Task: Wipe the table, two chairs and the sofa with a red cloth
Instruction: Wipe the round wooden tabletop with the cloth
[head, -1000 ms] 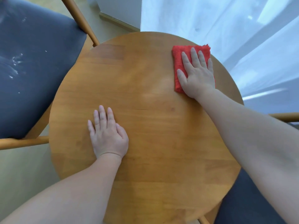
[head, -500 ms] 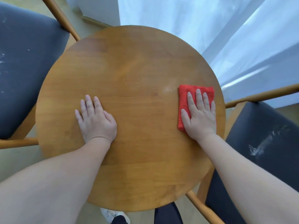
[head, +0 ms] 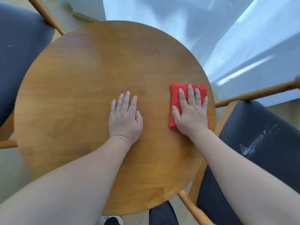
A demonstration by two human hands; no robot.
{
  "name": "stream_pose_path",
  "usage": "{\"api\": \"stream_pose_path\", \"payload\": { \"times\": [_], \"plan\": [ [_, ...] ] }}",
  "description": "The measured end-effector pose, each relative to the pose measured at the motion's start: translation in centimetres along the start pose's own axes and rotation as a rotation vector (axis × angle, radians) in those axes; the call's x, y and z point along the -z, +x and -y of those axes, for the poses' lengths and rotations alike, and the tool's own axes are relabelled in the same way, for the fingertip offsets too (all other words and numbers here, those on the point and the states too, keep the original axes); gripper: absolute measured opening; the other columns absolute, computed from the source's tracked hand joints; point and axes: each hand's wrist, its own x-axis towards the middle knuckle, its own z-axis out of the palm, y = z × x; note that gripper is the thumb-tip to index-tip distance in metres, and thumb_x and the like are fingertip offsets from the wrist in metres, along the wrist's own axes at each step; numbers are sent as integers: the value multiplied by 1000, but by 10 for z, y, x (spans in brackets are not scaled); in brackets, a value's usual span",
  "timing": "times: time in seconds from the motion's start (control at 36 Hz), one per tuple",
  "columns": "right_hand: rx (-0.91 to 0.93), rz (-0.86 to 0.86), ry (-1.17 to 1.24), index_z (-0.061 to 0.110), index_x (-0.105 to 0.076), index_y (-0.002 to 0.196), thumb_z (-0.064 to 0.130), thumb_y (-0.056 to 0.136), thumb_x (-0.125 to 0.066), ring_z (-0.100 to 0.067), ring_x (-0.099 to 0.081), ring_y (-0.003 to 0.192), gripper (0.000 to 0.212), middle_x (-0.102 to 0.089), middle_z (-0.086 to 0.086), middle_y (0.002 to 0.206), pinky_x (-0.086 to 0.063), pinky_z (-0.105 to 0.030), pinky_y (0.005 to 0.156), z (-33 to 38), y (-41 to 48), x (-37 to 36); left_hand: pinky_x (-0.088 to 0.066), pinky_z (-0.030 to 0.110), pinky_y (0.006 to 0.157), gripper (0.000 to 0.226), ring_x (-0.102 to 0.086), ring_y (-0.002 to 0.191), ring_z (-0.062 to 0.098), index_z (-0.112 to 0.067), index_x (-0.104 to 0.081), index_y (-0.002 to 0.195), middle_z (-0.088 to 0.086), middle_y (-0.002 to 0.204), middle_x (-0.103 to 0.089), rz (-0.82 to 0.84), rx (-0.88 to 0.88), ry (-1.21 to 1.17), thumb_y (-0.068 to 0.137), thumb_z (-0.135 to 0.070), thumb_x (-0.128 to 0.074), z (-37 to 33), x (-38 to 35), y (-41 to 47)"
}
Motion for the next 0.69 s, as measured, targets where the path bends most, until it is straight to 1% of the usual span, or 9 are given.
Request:
{"api": "stream_pose_path", "payload": {
  "times": [0.06, 0.14, 0.25, 0.47, 0.58, 0.69],
  "plan": [
    [10, -14, 0, 28, -3, 155, 54, 95, -19, -29, 8, 148, 67, 3, -7, 163, 7, -54, 118, -1, 17, 4, 9, 32, 118, 61, -4, 147, 18, -18, -24, 151, 3, 160, -11, 16, 18, 31, 93, -36, -19, -3, -8, -1],
    [31, -41, -1, 28, -4, 155, 53, 96, -21, -30, 6, 149, 66, 2, -7, 163, 5, -55, 118, 0, 46, 13, 7, 33, 118, 63, -6, 147, 20, -16, -24, 150, 5, 159, -13, 8, 25, 62, 92, -38, -17, -2, -12, 0],
    [56, -56, -5, 29, -6, 155, 54, 95, -20, -30, 4, 149, 66, 1, -7, 163, 4, -55, 118, 6, 87, 26, 5, 35, 119, 63, -6, 147, 20, -16, -24, 150, 6, 159, -13, 39, 23, 70, 92, -38, -18, -3, -9, 0],
    [135, -56, 1, 29, -5, 155, 54, 94, -17, -28, 7, 149, 67, 3, -6, 163, 5, -54, 118, 24, 163, 50, -6, 39, 118, 59, -20, 144, 24, -11, -37, 145, 11, 155, -27, 36, 16, 64, 91, -34, -30, -3, -10, 1],
    [156, -57, 17, 29, -6, 155, 55, 94, -18, -30, 2, 149, 67, 1, -6, 163, 1, -54, 118, 30, 182, 56, -8, 39, 118, 58, -21, 144, 24, -9, -38, 144, 11, 154, -29, 30, 12, 69, 91, -33, -32, -2, -11, 2],
    [167, -57, 14, 30, -5, 154, 56, 94, -18, -31, -1, 148, 67, 1, -5, 163, -3, -54, 118, 26, 183, 56, -7, 39, 118, 58, -19, 144, 23, -10, -38, 144, 11, 154, -28, 30, 11, 78, 91, -33, -32, -2, -11, 2]
  ]
}}
